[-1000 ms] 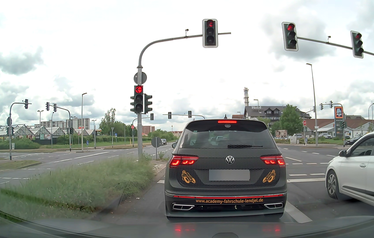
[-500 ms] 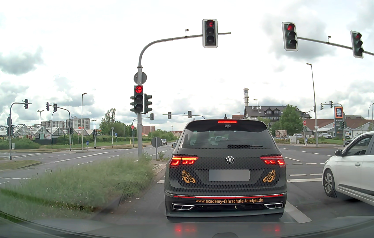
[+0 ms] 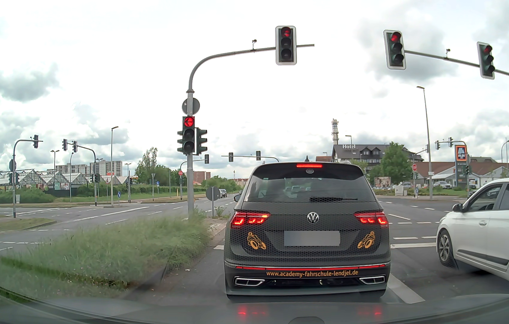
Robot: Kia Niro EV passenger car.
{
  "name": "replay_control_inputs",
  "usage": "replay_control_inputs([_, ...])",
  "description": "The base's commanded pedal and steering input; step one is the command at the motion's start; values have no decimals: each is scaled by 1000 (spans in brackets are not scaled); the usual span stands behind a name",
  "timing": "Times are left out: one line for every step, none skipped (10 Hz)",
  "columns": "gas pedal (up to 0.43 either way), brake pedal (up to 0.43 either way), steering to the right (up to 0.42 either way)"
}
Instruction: Follow the waypoints while adhering to traffic rules and regulations
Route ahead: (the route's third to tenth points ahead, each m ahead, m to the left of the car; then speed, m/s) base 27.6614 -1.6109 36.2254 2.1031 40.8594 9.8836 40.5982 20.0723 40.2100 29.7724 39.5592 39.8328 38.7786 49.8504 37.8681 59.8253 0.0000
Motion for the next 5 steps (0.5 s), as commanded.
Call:
replay_control_inputs([0,256,6])
replay_control_inputs([0,256,6])
replay_control_inputs([0,262,6])
replay_control_inputs([0,256,6])
replay_control_inputs([0,262,6])
